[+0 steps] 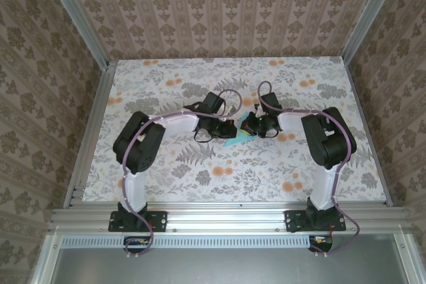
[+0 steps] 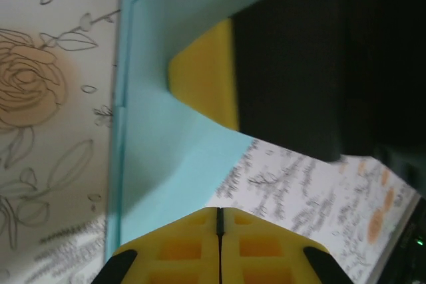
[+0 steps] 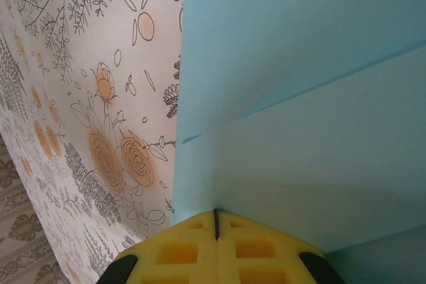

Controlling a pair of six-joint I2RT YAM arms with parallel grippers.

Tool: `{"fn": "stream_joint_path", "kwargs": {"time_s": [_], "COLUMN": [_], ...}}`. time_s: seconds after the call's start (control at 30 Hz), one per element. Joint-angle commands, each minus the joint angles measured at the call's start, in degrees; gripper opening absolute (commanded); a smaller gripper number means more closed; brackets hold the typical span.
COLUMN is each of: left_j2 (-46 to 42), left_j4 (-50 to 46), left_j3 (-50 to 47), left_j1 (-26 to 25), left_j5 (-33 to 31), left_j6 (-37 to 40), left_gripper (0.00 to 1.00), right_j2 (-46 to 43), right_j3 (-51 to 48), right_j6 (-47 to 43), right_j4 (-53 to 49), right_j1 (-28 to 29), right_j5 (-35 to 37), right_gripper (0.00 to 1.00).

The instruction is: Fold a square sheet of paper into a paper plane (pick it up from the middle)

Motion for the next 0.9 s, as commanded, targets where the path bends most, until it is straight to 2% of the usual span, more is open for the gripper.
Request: {"fn": "stream_joint_path", "kwargs": {"time_s": [0.0,0.4,0.6,0.87], "left_j2": [2.62,1.52,-2.03,-6.52], "left_j4": [-2.45,-8.48,-11.39,-14.57], "left_j3": [1.76,-3.12,-8.14,-11.92], "left_j1": [0.34,-0.23,0.03,2.3], "left_j5": [-2.68,-3.62,-0.4,-3.89], "left_j6": [-0.63,3.33,6.41,8.03], "left_gripper": [0.05,0.04,0.03,0.03], "right_j2": [5.32,6.12,6.38,5.91], "right_j3": [-2.41,-1.81,-1.81,-1.14], "right_j6": [-0.48,-0.69,-0.84,-1.26], "right_j4": [-8.84,-10.12,-10.57,-11.37], "right_j1": [-1.0,-0.99,-0.95,-0.97], "right_j5": [11.28,11.92,12.25,12.36], "right_gripper": [0.04,0.05,0.05,0.05]}}
